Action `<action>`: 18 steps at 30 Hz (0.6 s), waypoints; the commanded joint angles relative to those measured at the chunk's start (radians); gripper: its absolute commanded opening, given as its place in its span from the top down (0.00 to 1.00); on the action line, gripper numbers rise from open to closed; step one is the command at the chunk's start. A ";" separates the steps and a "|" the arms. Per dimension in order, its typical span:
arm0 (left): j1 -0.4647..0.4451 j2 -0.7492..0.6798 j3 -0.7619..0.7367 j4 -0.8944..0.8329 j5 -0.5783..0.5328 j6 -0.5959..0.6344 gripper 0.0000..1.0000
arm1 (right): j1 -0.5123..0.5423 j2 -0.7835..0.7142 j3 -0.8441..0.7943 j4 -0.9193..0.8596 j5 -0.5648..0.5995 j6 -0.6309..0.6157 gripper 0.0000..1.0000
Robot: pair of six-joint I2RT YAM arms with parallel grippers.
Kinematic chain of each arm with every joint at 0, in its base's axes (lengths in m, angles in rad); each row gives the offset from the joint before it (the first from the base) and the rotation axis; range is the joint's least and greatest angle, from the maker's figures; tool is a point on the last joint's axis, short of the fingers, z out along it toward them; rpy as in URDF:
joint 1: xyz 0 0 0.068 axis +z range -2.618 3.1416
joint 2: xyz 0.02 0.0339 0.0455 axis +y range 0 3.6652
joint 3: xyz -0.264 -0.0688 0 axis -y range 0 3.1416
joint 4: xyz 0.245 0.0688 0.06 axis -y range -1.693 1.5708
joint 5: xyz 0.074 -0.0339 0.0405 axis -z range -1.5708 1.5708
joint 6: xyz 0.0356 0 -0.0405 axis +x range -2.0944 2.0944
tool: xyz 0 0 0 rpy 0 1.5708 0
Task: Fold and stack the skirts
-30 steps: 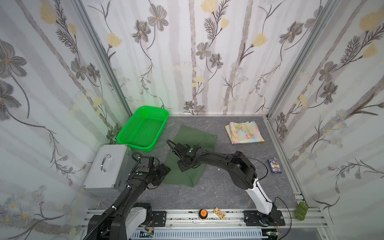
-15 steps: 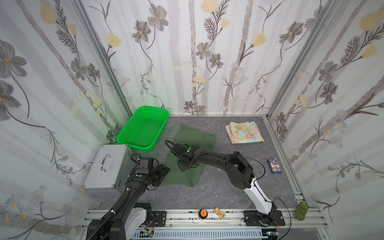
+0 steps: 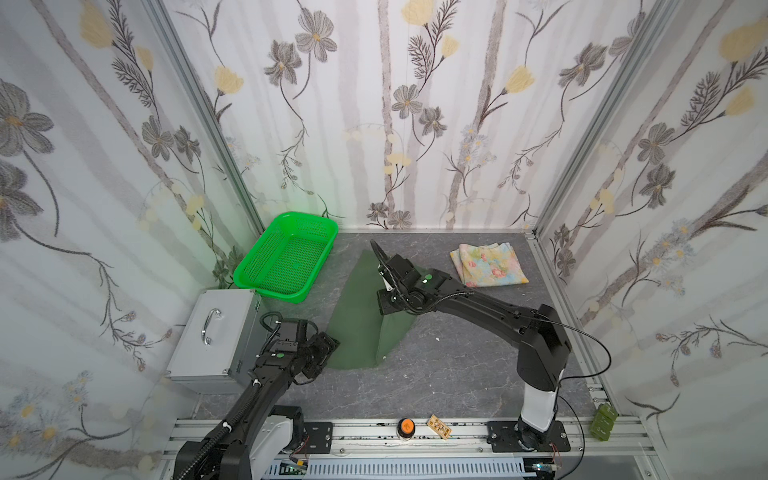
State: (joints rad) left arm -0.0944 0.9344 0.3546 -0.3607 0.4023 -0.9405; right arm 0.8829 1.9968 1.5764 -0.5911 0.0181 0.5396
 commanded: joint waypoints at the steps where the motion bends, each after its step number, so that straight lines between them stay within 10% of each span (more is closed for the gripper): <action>1: 0.001 0.000 -0.006 -0.013 -0.017 -0.014 0.28 | -0.015 -0.071 -0.078 0.113 -0.040 0.042 1.00; 18: -0.012 -0.071 0.054 -0.230 -0.127 -0.042 0.32 | -0.134 -0.192 -0.254 0.246 -0.064 0.065 1.00</action>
State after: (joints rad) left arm -0.1036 0.8532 0.4053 -0.5476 0.3103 -0.9649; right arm 0.7551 1.8236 1.3388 -0.4316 -0.0238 0.5941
